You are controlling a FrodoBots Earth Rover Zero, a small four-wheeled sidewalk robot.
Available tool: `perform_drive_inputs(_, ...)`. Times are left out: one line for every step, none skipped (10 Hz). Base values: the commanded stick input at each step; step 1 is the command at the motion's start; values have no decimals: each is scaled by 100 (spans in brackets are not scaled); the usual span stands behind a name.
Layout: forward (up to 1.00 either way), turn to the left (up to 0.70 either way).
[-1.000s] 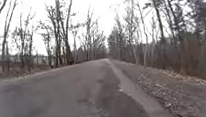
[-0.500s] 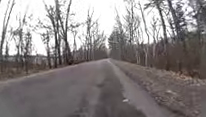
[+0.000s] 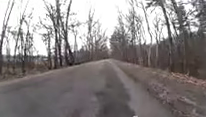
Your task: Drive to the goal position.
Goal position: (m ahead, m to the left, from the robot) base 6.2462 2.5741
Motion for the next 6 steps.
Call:
perform_drive_inputs(85,0)
perform_drive_inputs(85,0)
perform_drive_inputs(85,0)
perform_drive_inputs(85,0)
perform_drive_inputs(85,0)
perform_drive_inputs(85,0)
